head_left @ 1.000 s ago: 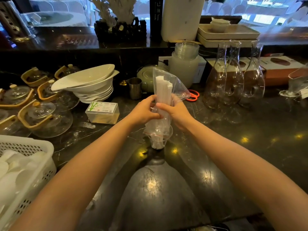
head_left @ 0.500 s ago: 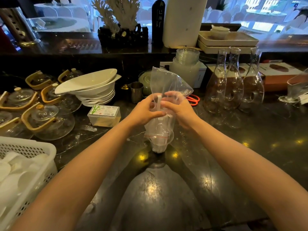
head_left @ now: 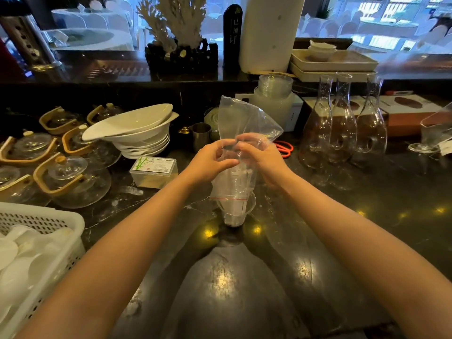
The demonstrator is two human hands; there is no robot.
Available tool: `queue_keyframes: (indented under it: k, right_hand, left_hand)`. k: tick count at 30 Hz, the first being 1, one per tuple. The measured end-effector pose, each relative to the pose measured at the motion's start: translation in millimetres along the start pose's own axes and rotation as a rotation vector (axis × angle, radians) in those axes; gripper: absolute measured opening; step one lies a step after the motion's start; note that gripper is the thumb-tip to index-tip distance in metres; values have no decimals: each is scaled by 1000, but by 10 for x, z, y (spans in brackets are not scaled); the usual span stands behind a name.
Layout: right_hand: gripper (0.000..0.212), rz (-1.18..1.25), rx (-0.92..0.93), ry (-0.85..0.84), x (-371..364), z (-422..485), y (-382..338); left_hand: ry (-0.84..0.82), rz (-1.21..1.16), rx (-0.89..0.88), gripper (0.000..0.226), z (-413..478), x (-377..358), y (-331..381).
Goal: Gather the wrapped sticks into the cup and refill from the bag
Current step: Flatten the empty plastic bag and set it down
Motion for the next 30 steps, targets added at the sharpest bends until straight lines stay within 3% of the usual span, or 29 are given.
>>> queue_keyframes:
  k: [14, 24, 30]
  right_hand:
    - [21, -98, 89, -2, 103, 145, -537]
    - [18, -141, 178, 38, 189, 155, -927]
    - [9, -101, 71, -37, 197, 62, -804]
  left_hand:
    - [114, -42, -96, 33, 82, 342, 231]
    - [188, -244, -153, 27, 52, 629, 466]
    - [122, -336, -97, 20, -52, 611, 326]
Point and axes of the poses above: each hand's wrist, its own z-axis towards the middle knuckle, its own x-axis out of the back of the hand, y = z × x, the point moved 3 cm from there along z, towards the middle knuckle, and after that the axes turned 15 degrees about -y, right-handed, at the moved point
